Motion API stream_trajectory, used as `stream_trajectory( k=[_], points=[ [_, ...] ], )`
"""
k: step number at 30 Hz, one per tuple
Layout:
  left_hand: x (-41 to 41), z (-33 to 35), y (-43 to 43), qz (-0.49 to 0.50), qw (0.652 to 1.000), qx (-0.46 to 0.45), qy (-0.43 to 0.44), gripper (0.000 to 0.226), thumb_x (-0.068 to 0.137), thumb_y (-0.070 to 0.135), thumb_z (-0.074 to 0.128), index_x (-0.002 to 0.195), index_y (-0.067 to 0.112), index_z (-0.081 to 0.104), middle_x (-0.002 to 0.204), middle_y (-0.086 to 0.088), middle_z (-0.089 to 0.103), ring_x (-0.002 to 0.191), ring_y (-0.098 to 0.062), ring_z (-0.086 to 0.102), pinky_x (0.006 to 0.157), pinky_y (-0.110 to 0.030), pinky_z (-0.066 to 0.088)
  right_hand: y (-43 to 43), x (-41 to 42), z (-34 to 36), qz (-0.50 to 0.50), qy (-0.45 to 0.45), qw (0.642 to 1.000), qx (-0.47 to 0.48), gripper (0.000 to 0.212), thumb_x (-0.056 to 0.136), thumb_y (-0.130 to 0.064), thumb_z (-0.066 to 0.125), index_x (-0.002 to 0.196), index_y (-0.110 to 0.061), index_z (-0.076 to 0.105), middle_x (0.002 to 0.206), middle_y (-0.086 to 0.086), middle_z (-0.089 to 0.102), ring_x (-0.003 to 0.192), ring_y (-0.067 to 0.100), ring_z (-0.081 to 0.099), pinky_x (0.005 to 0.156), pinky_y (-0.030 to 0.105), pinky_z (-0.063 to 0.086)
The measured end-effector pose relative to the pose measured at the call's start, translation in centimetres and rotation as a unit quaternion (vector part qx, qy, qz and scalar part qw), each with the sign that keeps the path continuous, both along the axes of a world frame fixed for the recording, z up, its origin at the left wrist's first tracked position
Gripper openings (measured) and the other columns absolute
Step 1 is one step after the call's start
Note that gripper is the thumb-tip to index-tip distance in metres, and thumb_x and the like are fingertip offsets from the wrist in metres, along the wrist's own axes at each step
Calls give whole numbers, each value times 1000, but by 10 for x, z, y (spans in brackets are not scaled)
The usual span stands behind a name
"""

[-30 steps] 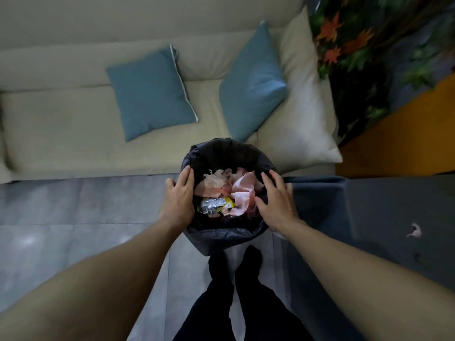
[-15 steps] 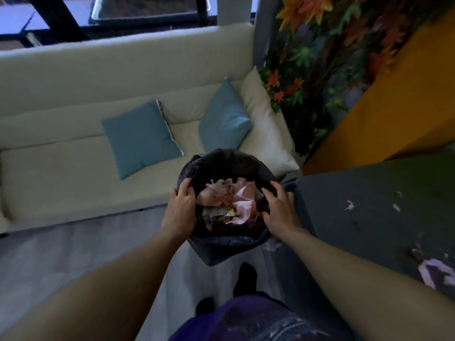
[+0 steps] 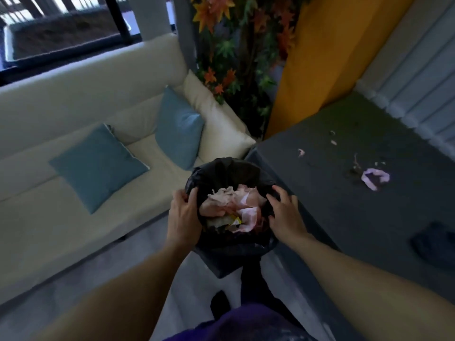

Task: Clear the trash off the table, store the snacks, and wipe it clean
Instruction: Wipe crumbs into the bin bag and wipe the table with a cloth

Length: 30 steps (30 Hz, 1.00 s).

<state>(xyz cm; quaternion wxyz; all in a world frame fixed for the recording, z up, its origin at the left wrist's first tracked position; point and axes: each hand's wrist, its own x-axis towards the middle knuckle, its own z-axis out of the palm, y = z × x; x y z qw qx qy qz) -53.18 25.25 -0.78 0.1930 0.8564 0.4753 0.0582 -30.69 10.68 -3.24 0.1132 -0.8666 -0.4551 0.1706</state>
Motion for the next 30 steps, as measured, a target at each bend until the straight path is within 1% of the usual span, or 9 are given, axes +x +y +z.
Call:
stream_trajectory(
  k=[3, 5, 8, 13, 16, 20, 22, 25, 30],
  points=[
    [9, 7, -17, 20, 993, -95, -67, 78, 83, -8, 42, 154, 15, 22, 109, -9, 29, 83, -27, 42, 81, -37, 46, -29, -2, -3, -31, 1, 1000, -3, 56, 90, -7, 59, 143, -17, 47, 160, -2, 18, 132, 28, 26, 112, 36, 36],
    [13, 7, -24, 23, 985, -165, -39, 80, 86, -4, 44, 156, 15, 13, 117, -12, 33, 92, -33, 48, 89, -41, 44, -47, -2, -5, -42, 3, 999, -18, 56, 92, -9, 58, 145, -17, 45, 161, -4, 16, 132, 27, 25, 111, 34, 35],
    [18, 8, -36, 18, 976, -213, -41, 66, 86, 1, 48, 148, 10, 30, 122, -26, 48, 115, -45, 47, 93, -45, 41, -73, -2, -5, -55, 11, 998, -39, 57, 94, -16, 57, 149, -18, 42, 161, -4, 18, 133, 27, 26, 113, 35, 33],
    [32, 12, -70, 30, 954, -296, -45, 68, 83, 10, 72, 143, 8, 39, 132, -17, 56, 122, -37, 52, 94, -38, 45, -104, 6, 2, -100, 5, 994, -38, 56, 93, -38, 60, 146, -25, 45, 158, -5, 27, 136, 26, 24, 109, 45, 36],
    [37, 1, -90, 55, 951, -301, -38, 84, 74, 33, 86, 141, 12, 40, 134, -16, 56, 121, -38, 54, 95, -43, 47, -121, 22, 6, -141, 16, 990, -10, 58, 95, -45, 57, 147, -23, 43, 156, -3, 30, 140, 25, 22, 110, 46, 35],
    [50, -9, -115, 85, 948, -306, -26, 84, 76, 28, 87, 142, 11, 38, 134, -19, 55, 120, -40, 54, 93, -44, 49, -155, 47, 8, -186, 11, 982, 21, 58, 95, -45, 57, 146, -22, 43, 151, -1, 36, 139, 25, 25, 109, 47, 36],
    [60, -15, -125, 70, 954, -292, -18, 83, 84, 22, 77, 151, 16, 28, 134, -22, 53, 119, -42, 53, 94, -47, 50, -174, 63, 8, -212, -1, 977, 27, 57, 95, -46, 57, 145, -22, 44, 149, -1, 37, 137, 26, 27, 109, 48, 36],
    [78, -22, -141, 41, 959, -277, 34, 94, 92, 22, 64, 160, 24, 0, 130, -24, 46, 117, -46, 51, 94, -48, 51, -203, 85, 4, -241, -18, 970, 24, 56, 94, -47, 56, 144, -23, 45, 145, 0, 41, 133, 28, 32, 106, 49, 38],
    [102, -32, -170, 43, 966, -247, 61, 110, 85, 34, 75, 160, 24, -5, 136, -27, 42, 118, -45, 51, 96, -46, 49, -243, 123, -3, -281, -35, 959, 19, 55, 92, -44, 60, 140, -21, 48, 140, 3, 45, 130, 32, 35, 104, 51, 38]
  ],
)
